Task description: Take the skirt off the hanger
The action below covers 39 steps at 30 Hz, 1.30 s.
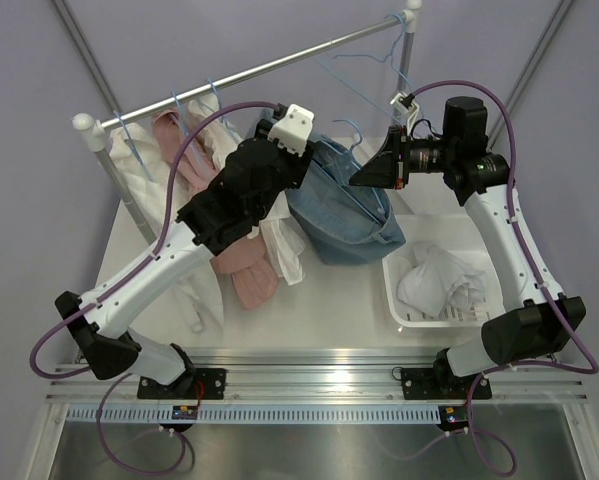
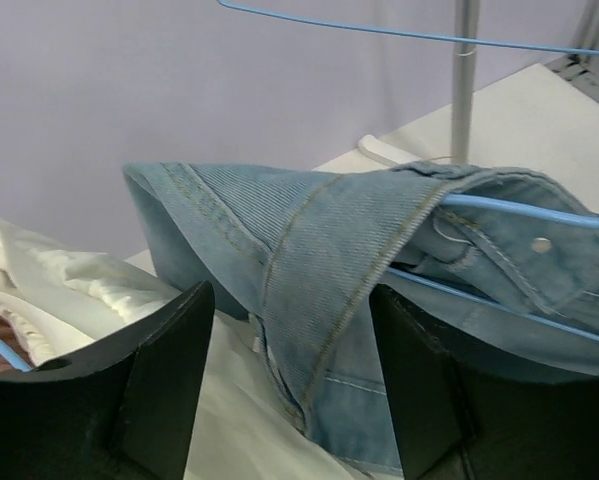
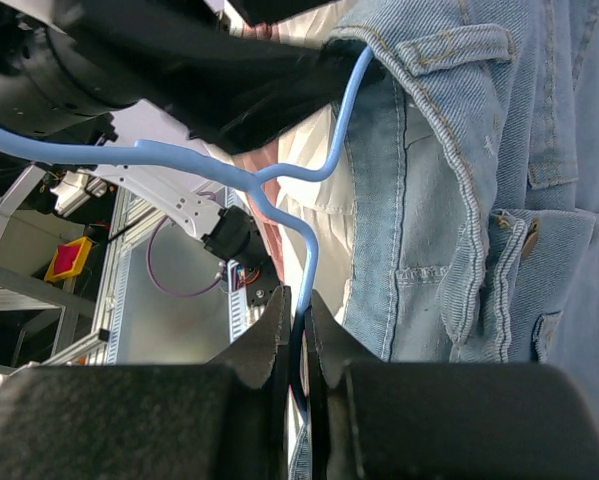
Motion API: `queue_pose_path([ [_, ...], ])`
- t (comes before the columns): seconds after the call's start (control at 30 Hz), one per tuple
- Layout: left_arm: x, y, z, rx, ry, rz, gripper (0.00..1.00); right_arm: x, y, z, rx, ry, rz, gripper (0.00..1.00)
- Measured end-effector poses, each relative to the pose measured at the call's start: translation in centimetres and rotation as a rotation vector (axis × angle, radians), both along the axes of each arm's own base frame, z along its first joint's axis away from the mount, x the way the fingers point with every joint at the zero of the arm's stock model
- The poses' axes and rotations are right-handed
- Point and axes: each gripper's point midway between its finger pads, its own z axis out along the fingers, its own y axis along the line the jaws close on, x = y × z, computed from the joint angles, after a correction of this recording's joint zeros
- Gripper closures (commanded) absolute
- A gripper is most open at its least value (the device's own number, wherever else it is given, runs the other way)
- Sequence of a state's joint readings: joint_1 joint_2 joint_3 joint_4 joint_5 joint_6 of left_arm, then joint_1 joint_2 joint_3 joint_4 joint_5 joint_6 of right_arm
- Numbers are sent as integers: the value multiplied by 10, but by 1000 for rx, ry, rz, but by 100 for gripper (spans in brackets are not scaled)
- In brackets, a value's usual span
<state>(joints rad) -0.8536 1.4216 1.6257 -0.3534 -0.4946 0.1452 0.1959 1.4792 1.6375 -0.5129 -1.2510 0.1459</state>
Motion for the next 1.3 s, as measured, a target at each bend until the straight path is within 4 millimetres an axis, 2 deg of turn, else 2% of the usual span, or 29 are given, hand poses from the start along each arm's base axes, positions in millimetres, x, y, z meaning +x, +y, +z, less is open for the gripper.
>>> queue_pose_path([
  [0.1,8,5,-3,31,-12,36,73,-2,0,1,1,-2,1,100],
  [0.23,16,7,-11,76,-8,58,96,-5,-1,-1,-2,0,0,100],
  [0.33,18,8,-12,87,-10,60,97,-5,-1,-3,-6,-5,-3,100],
  [0.37,18,8,-10,85,-12,59,96,-5,-1,-4,-6,-4,-4,100],
  [0.4,18,7,-9,80,-12,52,86,-4,-2,-5,-7,2,-7,100],
  [0.43,18,8,-8,80,-13,50,85,-4,-2,-6,-7,4,-8,100],
  [0.47,17,7,-6,75,-10,46,58,-3,-1,-7,-4,13,-10,100],
  [0.5,16,7,-4,74,-11,40,47,-3,-1,-8,-1,22,-11,100],
  [0.57,15,5,5,46,-12,28,36,-1,0,-9,6,40,-16,100],
  [0.77,5,-10,21,-57,-5,-65,30,10,1,-3,22,66,-74,100],
  [0.9,-16,-20,28,-112,12,-183,30,22,0,0,25,81,-144,100],
  [1.07,-65,-28,46,-203,6,-402,30,38,1,-3,17,107,-238,100],
  [1.17,-95,-41,56,-247,-13,-541,30,46,7,-8,7,126,-277,100],
  [1.3,-118,-73,45,-245,17,-685,29,51,21,-19,-10,161,-295,100],
])
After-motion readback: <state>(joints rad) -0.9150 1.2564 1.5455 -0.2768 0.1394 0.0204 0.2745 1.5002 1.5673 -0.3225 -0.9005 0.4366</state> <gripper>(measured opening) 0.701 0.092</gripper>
